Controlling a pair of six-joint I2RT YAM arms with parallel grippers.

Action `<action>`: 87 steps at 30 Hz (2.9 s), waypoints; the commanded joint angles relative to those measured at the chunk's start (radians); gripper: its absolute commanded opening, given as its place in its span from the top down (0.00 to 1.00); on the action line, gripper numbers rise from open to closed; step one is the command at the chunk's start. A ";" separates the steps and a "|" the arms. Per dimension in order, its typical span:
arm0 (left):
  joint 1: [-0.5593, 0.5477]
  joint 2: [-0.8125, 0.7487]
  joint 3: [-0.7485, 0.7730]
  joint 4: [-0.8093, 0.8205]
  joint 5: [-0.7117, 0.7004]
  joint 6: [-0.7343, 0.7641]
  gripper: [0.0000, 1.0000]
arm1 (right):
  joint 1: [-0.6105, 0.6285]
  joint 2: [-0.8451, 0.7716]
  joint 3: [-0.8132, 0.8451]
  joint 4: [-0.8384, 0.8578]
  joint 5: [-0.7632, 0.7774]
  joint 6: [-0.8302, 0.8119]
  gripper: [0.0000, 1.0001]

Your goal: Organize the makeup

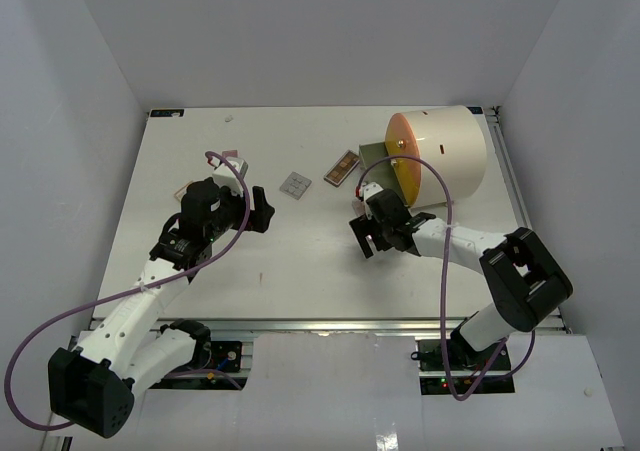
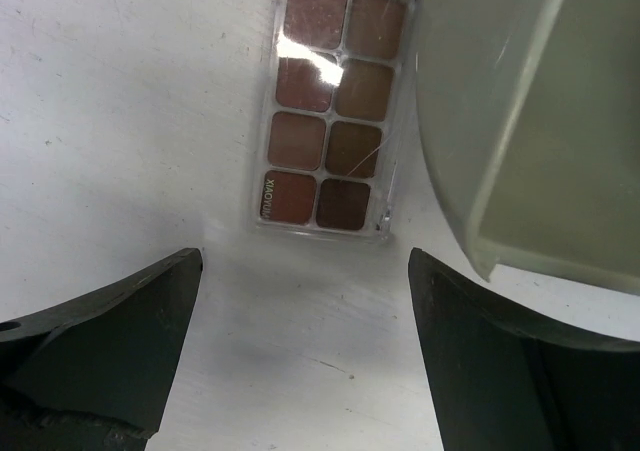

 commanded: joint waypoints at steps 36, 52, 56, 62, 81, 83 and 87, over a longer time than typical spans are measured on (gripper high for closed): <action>0.004 -0.038 -0.005 0.000 0.011 0.004 0.02 | -0.037 0.003 -0.070 0.220 -0.027 -0.007 0.45; 0.004 -0.042 -0.009 0.005 0.017 0.002 0.02 | -0.034 -0.263 -0.140 0.083 -0.343 -0.280 0.92; 0.004 -0.043 -0.011 0.007 0.011 0.000 0.02 | -0.035 -0.313 -0.122 0.026 -0.427 -0.318 0.92; 0.004 -0.048 -0.013 0.007 0.003 -0.003 0.02 | -0.035 -0.400 -0.065 -0.030 -0.454 -0.366 0.92; 0.004 -0.054 -0.013 0.011 0.007 -0.004 0.02 | -0.034 -0.250 0.224 0.031 0.100 -0.470 0.92; 0.004 -0.056 -0.013 0.011 0.010 -0.003 0.02 | -0.024 -0.225 0.224 0.060 0.159 -0.480 0.92; 0.004 -0.058 -0.015 0.010 0.012 -0.004 0.02 | 0.006 -0.171 0.210 0.156 0.294 -0.543 0.92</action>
